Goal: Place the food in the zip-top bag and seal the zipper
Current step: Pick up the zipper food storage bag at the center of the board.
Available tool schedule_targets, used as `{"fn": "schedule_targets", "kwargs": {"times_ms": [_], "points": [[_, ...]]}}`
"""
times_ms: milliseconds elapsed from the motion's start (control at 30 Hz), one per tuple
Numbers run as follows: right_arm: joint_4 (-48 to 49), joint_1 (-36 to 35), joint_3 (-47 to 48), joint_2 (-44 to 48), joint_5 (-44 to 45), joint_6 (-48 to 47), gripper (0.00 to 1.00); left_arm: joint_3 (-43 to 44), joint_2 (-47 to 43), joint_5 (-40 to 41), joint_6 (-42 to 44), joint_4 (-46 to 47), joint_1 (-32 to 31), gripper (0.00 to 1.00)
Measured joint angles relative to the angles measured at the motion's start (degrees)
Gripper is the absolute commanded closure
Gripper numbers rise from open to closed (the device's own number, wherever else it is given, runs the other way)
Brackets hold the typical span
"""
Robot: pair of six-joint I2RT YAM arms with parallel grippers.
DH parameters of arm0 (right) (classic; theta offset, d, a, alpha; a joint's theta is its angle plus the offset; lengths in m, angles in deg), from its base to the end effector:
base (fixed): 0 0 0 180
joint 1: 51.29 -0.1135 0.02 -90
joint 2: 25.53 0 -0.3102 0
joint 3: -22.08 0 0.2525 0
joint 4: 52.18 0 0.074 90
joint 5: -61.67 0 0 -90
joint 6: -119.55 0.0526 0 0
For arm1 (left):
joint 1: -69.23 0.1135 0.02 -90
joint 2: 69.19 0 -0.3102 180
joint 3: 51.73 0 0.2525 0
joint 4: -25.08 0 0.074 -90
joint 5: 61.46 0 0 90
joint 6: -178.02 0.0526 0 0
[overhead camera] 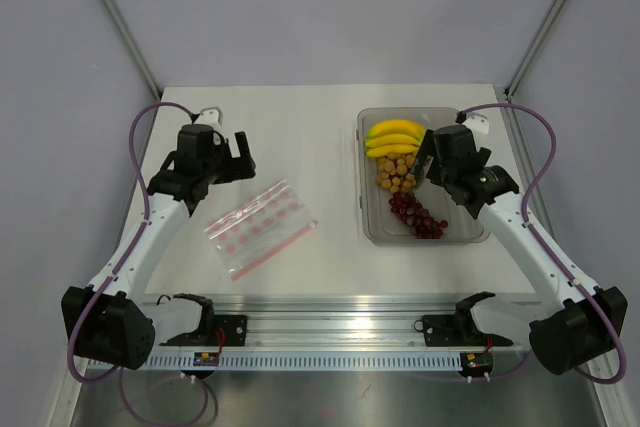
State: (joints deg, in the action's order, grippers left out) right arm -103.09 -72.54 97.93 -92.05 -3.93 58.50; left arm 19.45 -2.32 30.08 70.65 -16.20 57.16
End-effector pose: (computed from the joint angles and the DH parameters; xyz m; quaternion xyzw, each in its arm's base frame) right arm 0.2285 0.0656 0.3580 0.1463 0.8836 -0.0045 0.4447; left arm 0.2458 -0.0511 0.3416 -0.0474 0.8935 -0.1018 0.4348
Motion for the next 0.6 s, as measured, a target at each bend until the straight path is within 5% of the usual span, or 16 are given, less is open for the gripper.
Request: {"fn": "schedule_targets", "kwargs": {"times_ms": [467, 600], "points": [[4.1, -0.5, -0.9, 0.1, -11.2, -1.9, 0.0, -0.1, 0.6, 3.0, -1.6, 0.2, 0.0, 0.01], [5.3, -5.9, 1.4, -2.4, -13.5, -1.7, 0.01, -1.1, -0.4, 4.0, -1.9, 0.7, 0.0, 0.01]]}}
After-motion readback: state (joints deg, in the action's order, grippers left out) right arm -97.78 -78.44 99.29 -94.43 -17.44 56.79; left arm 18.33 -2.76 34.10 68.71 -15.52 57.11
